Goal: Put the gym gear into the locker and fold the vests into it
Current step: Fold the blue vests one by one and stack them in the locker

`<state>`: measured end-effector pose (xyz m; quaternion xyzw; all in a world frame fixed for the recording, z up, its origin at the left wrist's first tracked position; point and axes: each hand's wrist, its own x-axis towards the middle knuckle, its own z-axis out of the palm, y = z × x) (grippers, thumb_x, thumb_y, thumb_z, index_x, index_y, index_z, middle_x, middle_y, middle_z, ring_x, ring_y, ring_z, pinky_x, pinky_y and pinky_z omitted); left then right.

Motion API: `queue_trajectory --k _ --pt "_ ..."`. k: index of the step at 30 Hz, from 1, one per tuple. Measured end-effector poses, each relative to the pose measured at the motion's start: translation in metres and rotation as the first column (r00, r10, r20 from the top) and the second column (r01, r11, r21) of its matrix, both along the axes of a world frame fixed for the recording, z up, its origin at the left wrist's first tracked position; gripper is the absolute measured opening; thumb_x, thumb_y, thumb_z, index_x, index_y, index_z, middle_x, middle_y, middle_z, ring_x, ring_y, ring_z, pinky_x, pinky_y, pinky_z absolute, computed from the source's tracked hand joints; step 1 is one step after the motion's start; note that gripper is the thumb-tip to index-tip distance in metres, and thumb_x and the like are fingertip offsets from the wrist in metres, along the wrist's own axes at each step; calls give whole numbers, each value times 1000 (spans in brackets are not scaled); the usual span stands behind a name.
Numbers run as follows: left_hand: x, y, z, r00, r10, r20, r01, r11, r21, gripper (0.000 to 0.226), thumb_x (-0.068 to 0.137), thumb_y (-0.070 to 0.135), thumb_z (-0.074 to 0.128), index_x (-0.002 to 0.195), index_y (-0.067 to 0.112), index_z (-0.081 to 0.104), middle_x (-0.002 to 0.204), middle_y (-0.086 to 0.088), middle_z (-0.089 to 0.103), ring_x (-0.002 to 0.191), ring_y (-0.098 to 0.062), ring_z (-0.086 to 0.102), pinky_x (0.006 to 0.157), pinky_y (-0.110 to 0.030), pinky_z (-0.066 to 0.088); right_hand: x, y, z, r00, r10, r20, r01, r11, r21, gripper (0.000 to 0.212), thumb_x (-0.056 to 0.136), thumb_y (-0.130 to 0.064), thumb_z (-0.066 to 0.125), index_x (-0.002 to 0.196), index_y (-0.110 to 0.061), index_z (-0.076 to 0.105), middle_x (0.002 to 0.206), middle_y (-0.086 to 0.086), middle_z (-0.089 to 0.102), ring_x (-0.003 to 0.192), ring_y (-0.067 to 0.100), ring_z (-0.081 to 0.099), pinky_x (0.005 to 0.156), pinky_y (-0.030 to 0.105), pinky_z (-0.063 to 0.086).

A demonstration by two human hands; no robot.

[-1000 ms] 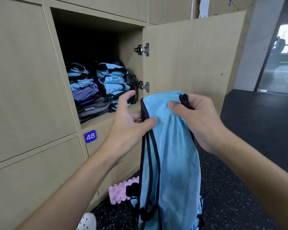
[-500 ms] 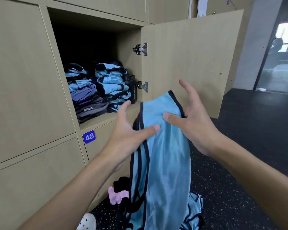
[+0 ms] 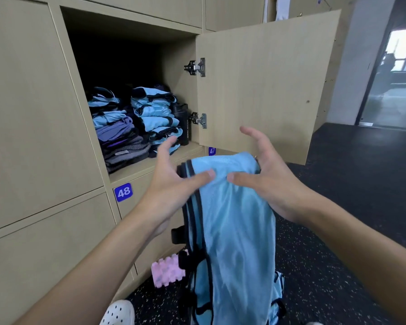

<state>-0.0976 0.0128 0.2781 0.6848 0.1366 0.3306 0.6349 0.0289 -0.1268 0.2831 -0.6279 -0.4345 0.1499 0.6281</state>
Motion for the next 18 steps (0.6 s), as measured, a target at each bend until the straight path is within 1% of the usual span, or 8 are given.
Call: queue_trajectory --k 2,4,7,9,11,14,16,18 --pt "-2 -10 -5 988 -135 -68 135 991 -3 94 82 -5 75 147 42 25 87 5 78 80 -9 73 71 -21 58 2 3 1 999 -39 -12 40 997 59 92 80 4 75 139 -53 34 119 13 62 106 22 64 96 43 54" --pt "0 -11 -6 988 -150 -32 148 988 -49 96 84 -13 67 149 43 24 88 -11 77 81 -23 73 76 -33 61 5 2 2 998 -62 4 62 996 64 94 75 -8 80 134 -63 33 143 10 49 130 27 51 106 51 46" --pt "2 0 1 997 10 78 -6 999 -54 87 83 -16 66 144 37 34 88 -19 75 84 -28 71 96 -49 54 10 -6 2 998 38 -50 -39 999 -32 99 80 1 77 143 -56 25 130 12 62 111 27 66 98 44 54" --pt "1 4 6 988 90 122 -81 994 -78 79 84 -13 67 142 33 38 93 -22 73 82 -27 69 95 -52 54 10 -10 2 993 109 -51 -114 986 -118 92 82 3 74 143 -50 30 116 17 69 100 28 70 92 44 56" --pt "1 3 9 983 113 148 -97 989 -108 73 87 -10 65 141 31 38 97 -24 73 79 -26 69 85 -47 59 7 -11 4 994 82 -72 -89 991 -99 78 86 3 70 136 -46 36 101 23 71 87 29 70 85 44 59" --pt "0 0 4 995 44 93 -34 994 -105 78 86 -2 71 142 39 33 100 -16 74 87 -23 73 86 -46 59 7 -6 5 998 -45 -47 46 999 16 65 89 3 67 124 -45 43 88 24 65 79 29 64 89 51 54" --pt "0 -9 -5 995 -95 23 96 993 -68 93 81 0 77 143 49 30 105 1 76 98 -19 73 88 -41 59 4 -3 6 995 -88 -56 92 992 82 62 89 3 65 125 -44 44 82 14 63 74 25 63 81 48 57" --pt "0 -19 -11 987 -161 10 161 987 -18 97 80 -8 74 144 49 30 95 23 74 93 -7 73 79 -27 59 3 -3 7 990 -119 -70 126 986 111 66 89 0 68 130 -45 42 84 15 66 75 26 67 77 42 60"
